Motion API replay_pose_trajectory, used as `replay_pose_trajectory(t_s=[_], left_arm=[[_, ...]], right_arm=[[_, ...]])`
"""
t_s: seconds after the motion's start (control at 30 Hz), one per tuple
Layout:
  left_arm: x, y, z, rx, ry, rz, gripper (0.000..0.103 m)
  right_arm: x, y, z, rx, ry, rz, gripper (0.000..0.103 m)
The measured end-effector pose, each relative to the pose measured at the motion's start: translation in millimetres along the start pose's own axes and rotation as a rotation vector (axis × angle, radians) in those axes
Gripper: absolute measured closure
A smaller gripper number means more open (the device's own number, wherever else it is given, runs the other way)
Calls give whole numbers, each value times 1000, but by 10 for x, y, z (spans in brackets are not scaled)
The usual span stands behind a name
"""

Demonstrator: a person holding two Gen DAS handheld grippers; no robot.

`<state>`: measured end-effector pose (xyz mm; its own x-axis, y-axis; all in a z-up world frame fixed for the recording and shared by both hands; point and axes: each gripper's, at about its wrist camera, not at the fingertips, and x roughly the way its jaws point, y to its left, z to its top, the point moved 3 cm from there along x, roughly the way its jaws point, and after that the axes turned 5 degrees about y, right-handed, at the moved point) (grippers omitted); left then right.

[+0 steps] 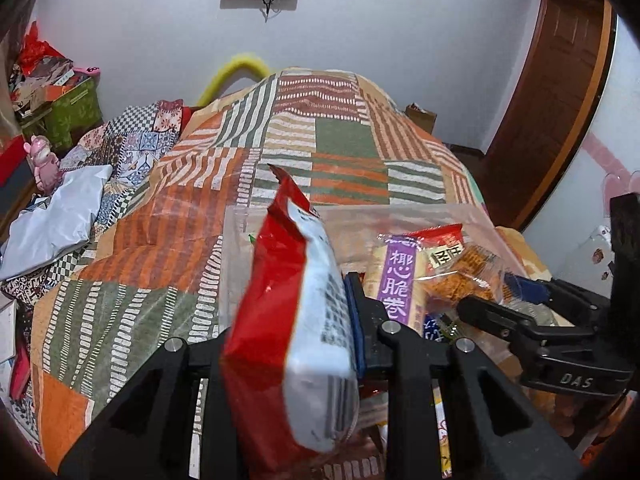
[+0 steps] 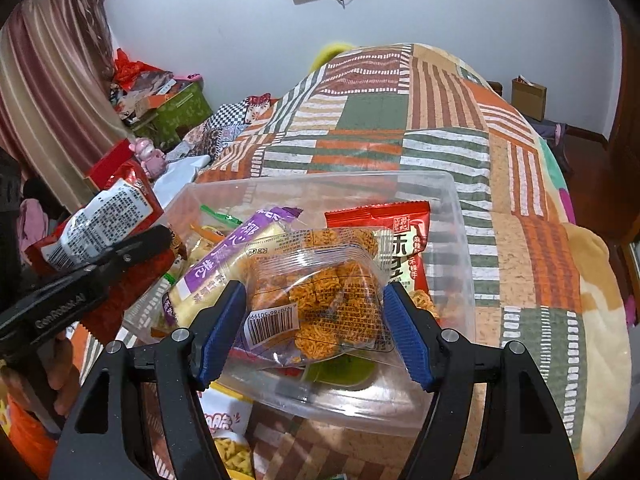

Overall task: Organize snacks
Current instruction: 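Open both grippers to drop the two packs into the box, then grasp the square bread loaf with the left gripper while the right grasps the green-wrapped pack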

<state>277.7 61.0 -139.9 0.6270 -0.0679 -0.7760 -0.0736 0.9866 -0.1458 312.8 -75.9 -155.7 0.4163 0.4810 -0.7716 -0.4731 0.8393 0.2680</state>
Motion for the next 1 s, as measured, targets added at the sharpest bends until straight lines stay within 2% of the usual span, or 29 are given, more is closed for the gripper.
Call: replay_pose_trajectory(t_s=[0.2,0.27,0.33,0.4,0.87,1.0], left_arm=[[83,9,-29,-7,41,-1,78],[63,1,-32,-2,41,6,72],[5,-14,-30,4,28,10,48],[-53,-25,-31,5,11,10,38],[-491,-41,-71,22,-48,24,30],[-696,-73,-158,36,-71,17,22]], right_arm=[[-4,34,5,-19,1,-26,27],[-22,40,6,-24,-1,-42,25],[-52,35,9,-27,-4,-54,24],[-94,25,20,-26,-11,-61,24],[-429,129,-90,-89,-44,-119,23],[-592,201,-175,-108,-67,-119,20]])
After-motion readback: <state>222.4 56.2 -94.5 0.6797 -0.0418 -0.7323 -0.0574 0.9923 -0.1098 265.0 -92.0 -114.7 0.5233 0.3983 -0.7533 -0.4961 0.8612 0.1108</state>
